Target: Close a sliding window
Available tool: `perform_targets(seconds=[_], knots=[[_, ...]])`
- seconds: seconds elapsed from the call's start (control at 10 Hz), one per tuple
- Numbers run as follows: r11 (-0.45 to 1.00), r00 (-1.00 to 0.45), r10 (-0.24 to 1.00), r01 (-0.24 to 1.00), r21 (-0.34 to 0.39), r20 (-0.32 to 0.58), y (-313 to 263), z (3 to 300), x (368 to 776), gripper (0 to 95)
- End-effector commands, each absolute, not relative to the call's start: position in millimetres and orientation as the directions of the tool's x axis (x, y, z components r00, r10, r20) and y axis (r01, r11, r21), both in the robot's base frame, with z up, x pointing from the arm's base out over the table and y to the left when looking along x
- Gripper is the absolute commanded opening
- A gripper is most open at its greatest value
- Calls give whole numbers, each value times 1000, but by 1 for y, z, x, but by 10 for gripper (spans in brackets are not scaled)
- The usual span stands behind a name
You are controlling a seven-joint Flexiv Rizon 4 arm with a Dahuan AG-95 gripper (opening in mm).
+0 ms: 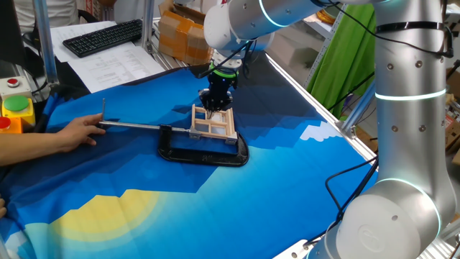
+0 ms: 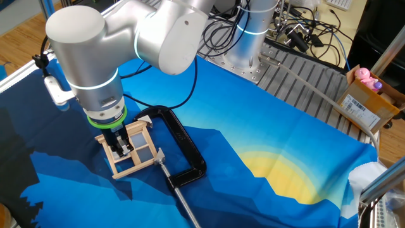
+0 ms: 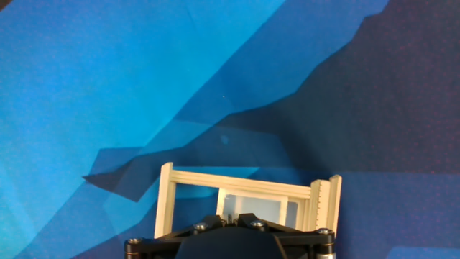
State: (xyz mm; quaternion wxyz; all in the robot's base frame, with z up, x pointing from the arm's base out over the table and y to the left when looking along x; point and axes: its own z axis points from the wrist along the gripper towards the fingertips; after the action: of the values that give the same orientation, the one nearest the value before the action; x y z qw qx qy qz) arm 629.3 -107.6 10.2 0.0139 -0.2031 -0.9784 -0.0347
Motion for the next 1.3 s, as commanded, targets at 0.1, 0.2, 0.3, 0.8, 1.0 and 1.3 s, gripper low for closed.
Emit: perform_targets(seconds=[0.1,0.2,0.3,0.8,1.0,1.3], knots=[[912,-914,403,405,67,43,-107,10,630,0],[912,-914,403,405,69,43,-107,10,630,0],[911,-914,404,406,69,42,-106,9,630,0],[908,-910,412,414,68,42,-102,10,631,0],[903,-906,422,424,67,42,-98,10,632,0],[901,-903,427,429,65,41,-94,10,633,0]])
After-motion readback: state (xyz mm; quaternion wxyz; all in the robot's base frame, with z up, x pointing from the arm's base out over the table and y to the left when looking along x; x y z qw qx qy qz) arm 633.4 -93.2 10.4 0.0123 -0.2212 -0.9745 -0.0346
